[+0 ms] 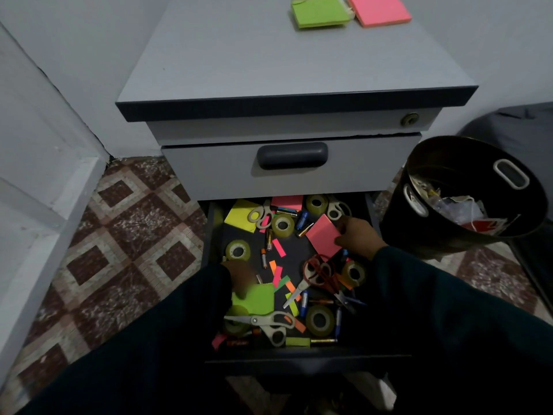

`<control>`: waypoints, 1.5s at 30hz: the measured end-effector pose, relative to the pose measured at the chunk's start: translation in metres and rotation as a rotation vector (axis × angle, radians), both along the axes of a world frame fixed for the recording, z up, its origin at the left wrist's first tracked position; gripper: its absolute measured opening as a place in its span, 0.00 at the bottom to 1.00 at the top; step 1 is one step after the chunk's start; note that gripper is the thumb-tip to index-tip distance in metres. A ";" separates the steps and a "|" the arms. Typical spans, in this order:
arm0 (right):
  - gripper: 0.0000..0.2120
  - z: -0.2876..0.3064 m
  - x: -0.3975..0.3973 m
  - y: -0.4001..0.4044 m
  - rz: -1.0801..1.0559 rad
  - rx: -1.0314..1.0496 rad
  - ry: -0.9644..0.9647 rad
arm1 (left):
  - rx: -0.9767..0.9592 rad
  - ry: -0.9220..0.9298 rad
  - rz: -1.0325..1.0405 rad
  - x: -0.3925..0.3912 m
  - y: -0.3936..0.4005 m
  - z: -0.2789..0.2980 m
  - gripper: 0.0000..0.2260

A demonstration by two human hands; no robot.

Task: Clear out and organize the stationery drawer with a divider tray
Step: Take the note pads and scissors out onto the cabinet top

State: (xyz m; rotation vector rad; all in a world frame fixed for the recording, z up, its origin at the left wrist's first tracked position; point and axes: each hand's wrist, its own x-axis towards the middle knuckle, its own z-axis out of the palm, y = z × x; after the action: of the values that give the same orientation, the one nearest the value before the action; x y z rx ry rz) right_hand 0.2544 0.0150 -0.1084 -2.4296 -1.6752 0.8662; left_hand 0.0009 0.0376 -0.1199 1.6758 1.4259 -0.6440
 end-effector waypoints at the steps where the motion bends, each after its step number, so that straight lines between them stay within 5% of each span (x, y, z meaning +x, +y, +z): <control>1: 0.15 0.001 0.000 -0.001 0.000 -0.017 0.017 | -0.051 -0.077 0.072 -0.001 0.003 -0.001 0.12; 5: 0.16 -0.001 -0.001 -0.007 0.011 -0.052 0.047 | -0.122 -0.285 0.334 -0.008 0.006 -0.002 0.05; 9: 0.18 0.000 -0.002 -0.013 0.061 -0.053 0.068 | -0.173 -0.187 0.249 -0.011 -0.001 -0.008 0.23; 12: 0.15 0.000 -0.004 -0.018 0.093 -0.058 0.049 | -0.124 -0.154 0.233 -0.009 -0.003 -0.014 0.16; 19: 0.08 0.011 -0.007 -0.027 0.023 0.034 0.028 | -0.387 -0.501 0.700 -0.008 -0.010 0.005 0.16; 24: 0.03 0.024 -0.011 -0.042 -0.053 0.128 0.069 | -0.196 -0.552 0.755 -0.008 -0.024 0.012 0.26; 31: 0.06 0.060 -0.015 -0.061 -0.118 0.168 0.246 | -0.121 -0.714 0.911 -0.002 -0.047 0.053 0.07; 45: 0.06 0.183 -0.027 -0.079 -0.156 0.365 0.285 | -0.013 -0.911 0.895 0.011 -0.059 0.166 0.13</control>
State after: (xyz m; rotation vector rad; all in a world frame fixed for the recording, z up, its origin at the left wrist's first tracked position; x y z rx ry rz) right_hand 0.2270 -0.0639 0.0750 -2.0510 -1.3818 0.7627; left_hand 0.0117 -0.0216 0.0466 0.9070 1.2484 0.5521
